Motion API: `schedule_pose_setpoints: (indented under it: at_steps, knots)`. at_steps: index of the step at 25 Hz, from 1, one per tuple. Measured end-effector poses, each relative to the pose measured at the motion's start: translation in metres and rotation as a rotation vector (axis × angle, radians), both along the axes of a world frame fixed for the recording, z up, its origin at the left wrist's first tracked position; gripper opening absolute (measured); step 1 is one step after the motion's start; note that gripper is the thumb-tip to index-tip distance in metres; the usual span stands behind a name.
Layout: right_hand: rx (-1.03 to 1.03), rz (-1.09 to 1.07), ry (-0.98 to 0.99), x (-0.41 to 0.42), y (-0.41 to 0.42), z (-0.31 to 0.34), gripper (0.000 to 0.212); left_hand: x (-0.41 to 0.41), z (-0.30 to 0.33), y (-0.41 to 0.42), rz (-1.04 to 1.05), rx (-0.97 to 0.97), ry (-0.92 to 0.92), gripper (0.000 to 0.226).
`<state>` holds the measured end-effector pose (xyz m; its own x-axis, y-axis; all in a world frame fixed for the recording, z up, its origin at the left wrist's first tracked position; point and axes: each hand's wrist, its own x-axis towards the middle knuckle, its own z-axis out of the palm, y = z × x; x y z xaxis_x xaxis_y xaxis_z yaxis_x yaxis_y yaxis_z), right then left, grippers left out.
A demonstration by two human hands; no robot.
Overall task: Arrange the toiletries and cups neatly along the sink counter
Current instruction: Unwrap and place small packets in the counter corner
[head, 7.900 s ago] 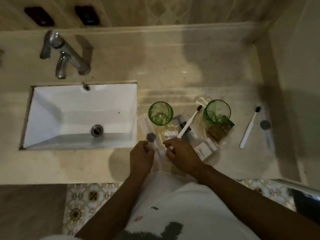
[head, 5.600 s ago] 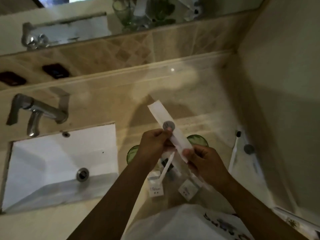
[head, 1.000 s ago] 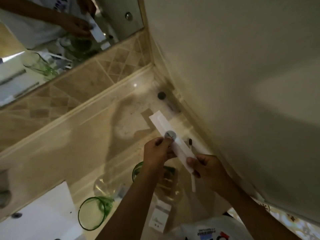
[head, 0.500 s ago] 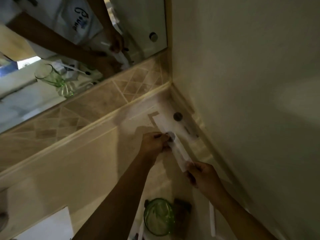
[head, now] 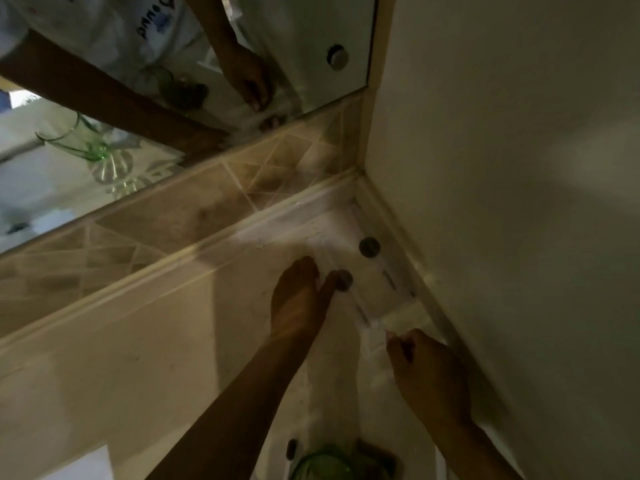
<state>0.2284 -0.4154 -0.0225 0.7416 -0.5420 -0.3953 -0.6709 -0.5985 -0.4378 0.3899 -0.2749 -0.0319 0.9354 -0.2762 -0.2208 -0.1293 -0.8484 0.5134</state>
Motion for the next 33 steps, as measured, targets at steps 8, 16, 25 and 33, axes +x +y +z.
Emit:
schedule_pose_setpoints:
  at_steps: [8,16,25,33]
  knots:
    - [-0.147,0.333,-0.115,0.015,0.033,-0.002,0.051,0.006,-0.023,0.027,-0.535,0.245,-0.245,0.058]
    - [-0.131,0.311,-0.052,0.031,0.031,-0.009,0.064,0.026,-0.034,0.022,-0.535,0.257,-0.238,0.065]
    - [-0.080,0.288,-0.088,0.039,0.025,-0.010,0.061,0.028,-0.033,0.021,-0.528,0.216,-0.230,0.070]
    - [0.059,0.193,-0.246,-0.004,0.016,0.000,0.035,-0.009,-0.004,0.034,-0.360,0.081,-0.194,0.056]
